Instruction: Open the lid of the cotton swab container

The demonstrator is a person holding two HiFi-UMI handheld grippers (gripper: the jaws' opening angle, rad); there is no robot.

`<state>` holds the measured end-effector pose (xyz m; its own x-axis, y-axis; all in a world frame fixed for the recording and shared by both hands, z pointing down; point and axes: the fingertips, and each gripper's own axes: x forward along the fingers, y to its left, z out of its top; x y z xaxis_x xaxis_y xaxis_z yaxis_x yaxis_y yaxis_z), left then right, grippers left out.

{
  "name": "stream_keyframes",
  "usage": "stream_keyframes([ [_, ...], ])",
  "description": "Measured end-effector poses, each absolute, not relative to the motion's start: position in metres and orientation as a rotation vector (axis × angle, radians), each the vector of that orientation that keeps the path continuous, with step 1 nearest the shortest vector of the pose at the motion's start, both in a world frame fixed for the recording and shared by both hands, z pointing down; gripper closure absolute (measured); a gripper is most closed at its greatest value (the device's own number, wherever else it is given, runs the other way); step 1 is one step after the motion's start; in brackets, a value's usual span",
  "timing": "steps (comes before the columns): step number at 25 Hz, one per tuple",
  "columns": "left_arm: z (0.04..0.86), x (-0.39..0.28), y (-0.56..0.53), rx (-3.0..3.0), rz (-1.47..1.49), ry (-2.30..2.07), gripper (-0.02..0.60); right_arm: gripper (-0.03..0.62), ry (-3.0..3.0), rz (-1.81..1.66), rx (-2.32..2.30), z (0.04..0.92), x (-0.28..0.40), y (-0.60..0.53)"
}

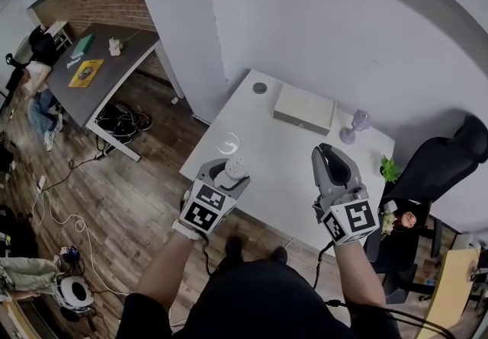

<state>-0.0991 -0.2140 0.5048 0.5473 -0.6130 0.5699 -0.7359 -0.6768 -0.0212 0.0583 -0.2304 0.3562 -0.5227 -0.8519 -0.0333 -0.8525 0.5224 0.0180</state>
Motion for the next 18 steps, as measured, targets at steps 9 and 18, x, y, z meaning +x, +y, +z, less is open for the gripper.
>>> stream_keyframes([
  [9,0.4999,-0.103,-0.215,2.554,0.77,-1.164,0.334,0.546,2.695,0.082,-1.543,0.354,0.0617,-0.227],
  [18,0.4975,-0.1023,-0.2146,2.543,0.764,-1.17,0.334,0.548,2.696,0.094,-1.542,0.3536,0.0626,-0.2242],
])
